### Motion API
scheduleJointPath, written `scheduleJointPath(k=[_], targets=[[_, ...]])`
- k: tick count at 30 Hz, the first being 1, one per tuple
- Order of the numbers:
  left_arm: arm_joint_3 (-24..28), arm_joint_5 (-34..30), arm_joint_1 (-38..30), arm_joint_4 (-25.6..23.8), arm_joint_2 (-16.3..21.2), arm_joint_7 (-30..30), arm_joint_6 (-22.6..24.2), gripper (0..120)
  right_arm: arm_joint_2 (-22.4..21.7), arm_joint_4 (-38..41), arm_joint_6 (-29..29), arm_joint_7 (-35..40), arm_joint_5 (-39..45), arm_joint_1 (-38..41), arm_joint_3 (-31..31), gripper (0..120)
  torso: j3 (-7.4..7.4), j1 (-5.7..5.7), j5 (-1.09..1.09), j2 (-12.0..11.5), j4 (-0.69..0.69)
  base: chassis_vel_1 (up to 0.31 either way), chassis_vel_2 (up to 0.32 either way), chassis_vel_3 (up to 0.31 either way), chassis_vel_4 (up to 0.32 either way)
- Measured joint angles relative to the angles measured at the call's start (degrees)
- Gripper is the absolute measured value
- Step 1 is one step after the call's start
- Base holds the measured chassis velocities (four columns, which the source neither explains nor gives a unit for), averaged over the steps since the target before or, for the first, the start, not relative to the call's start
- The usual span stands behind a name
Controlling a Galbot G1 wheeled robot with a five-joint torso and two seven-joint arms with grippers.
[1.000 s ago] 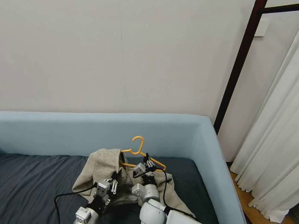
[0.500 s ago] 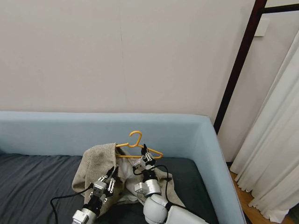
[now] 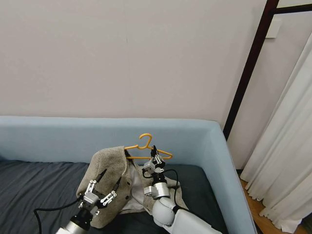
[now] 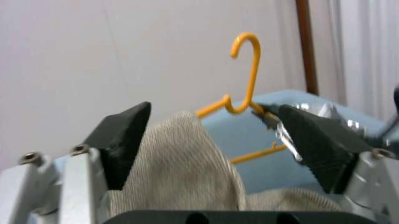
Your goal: Pick up the clothes from the sofa and hang them on the clothes hanger.
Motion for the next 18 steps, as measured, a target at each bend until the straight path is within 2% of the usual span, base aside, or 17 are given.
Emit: scheduleJointPath(k=[3, 4, 5, 8, 9, 10, 14, 15, 18], targets=[[-0.53, -12.41, -4.65, 2.02, 10.83, 6.57, 2.96, 98, 0.51, -0.04, 1.17, -0.14, -3.07, -0.61, 0.38, 5, 0.00, 0.01, 0.03, 0.00, -0.03, 0.000, 0.000, 0.000, 0.000], [-0.53, -12.41, -4.65, 2.02, 10.83, 6.57, 2.96, 98, 0.51, -0.04, 1.17, -0.14, -3.07, -0.61, 0.38, 5, 0.00, 0.01, 0.03, 0.00, -0.03, 0.000, 0.000, 0.000, 0.000], [-0.08, -14.57, -6.04, 3.38, 12.98, 8.94, 3.30, 100, 0.74, -0.10, 1.29, -0.16, -3.47, -0.65, 0.38, 5, 0.00, 0.01, 0.01, 0.00, -0.03, 0.000, 0.000, 0.000, 0.000], [2.42, -19.38, -11.67, 10.26, 18.70, 20.50, 4.39, 100, 1.77, -0.37, 2.06, -0.40, -5.42, -0.65, 0.22, 5, 0.01, 0.01, 0.00, -0.01, -0.01, 0.000, 0.000, 0.000, 0.000], [3.20, -20.58, -13.40, 12.05, 19.92, 23.76, 5.22, 100, 1.94, -0.44, 2.30, -0.51, -6.06, -0.65, 0.23, 5, 0.01, 0.00, 0.00, 0.00, 0.01, 0.000, 0.000, 0.000, 0.000], [3.20, -20.58, -13.40, 12.05, 19.92, 23.76, 5.22, 100, 1.94, -0.44, 2.30, -0.51, -6.06, -0.65, 0.23, 5, 0.01, 0.00, 0.00, 0.00, 0.01, 0.000, 0.000, 0.000, 0.000], [5.49, -24.02, -20.14, 17.46, 22.32, 35.27, 9.15, 100, 2.16, -0.62, 3.17, -0.67, -7.88, -0.83, 0.84, 5, 0.01, 0.01, 0.00, 0.00, 0.01, 0.000, 0.000, 0.000, 0.000], [5.49, -24.02, -20.14, 17.46, 22.32, 35.27, 9.15, 100, 2.16, -0.62, 3.17, -0.67, -7.88, -0.83, 0.84, 5, 0.01, 0.01, 0.00, 0.00, 0.01, 0.000, 0.000, 0.000, 0.000], [7.94, -24.75, -25.34, 20.37, 22.50, 41.00, 12.04, 100, 1.99, -0.62, 3.91, -0.77, -9.08, -1.25, 1.40, 5, 0.00, 0.01, 0.01, 0.00, 0.00, 0.000, 0.000, 0.000, 0.000]])
